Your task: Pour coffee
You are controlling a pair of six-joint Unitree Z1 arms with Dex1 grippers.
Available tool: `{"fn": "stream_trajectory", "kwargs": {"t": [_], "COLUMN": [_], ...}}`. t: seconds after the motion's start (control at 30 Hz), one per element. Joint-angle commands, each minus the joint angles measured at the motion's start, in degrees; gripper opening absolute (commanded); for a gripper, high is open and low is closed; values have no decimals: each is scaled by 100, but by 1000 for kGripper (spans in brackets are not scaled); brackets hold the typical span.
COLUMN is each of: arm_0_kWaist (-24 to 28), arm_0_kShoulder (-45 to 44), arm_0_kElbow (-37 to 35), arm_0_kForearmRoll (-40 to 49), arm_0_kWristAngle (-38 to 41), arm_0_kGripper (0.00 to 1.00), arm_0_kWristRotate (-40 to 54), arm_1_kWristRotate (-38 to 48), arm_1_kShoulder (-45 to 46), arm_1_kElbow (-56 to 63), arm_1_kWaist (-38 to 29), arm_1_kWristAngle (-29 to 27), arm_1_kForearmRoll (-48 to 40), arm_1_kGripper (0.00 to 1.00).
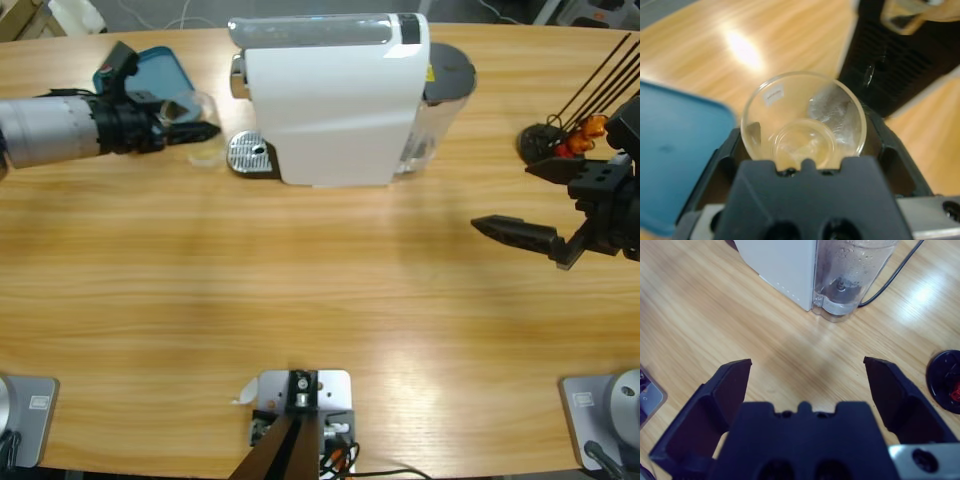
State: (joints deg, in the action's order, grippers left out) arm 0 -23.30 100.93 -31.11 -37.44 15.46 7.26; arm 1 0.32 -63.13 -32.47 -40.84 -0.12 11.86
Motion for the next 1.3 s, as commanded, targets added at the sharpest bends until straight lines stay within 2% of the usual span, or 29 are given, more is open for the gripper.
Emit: {"fn": "stream_trajectory", "kwargs": {"t": [0.03,0.37,0.73,0.87,0.9,0.93,1.0,1.03,1.1,1.3], "arm_0_kWaist": [919,1777,1886,1966,2002,2019,2031,2030,2012,1949], "arm_0_kShoulder": [-427,494,1350,1391,1380,1368,1368,1359,1345,1134], "arm_0_kElbow": [-236,-913,-1204,-1236,-1266,-1291,-1292,-1285,-1282,-1127], "arm_0_kForearmRoll": [267,316,319,367,490,613,711,746,822,993], "arm_0_kWristAngle": [-412,-305,45,80,80,80,80,80,82,77], "arm_0_kGripper": [600,600,619,628,657,736,804,905,977,996], "arm_0_kWristRotate": [3,-172,-503,-600,-642,-656,-658,-661,-665,-636], "arm_1_kWristRotate": [-46,-44,-41,-41,-35,-34,-32,-32,-32,-23], "arm_1_kShoulder": [8,150,208,236,249,264,285,296,336,382], "arm_1_kElbow": [56,83,100,118,120,127,136,136,144,171], "arm_1_kWaist": [-55,-55,-55,-55,-55,-55,-55,-55,-55,-55], "arm_1_kWristAngle": [-6,20,38,33,26,20,13,8,-8,-32], "arm_1_kForearmRoll": [-9,-26,-79,-88,-88,-88,-88,-88,-88,-97], "arm_1_kGripper": [1000,1000,1000,1000,1000,1000,1000,1000,1000,1000]}}
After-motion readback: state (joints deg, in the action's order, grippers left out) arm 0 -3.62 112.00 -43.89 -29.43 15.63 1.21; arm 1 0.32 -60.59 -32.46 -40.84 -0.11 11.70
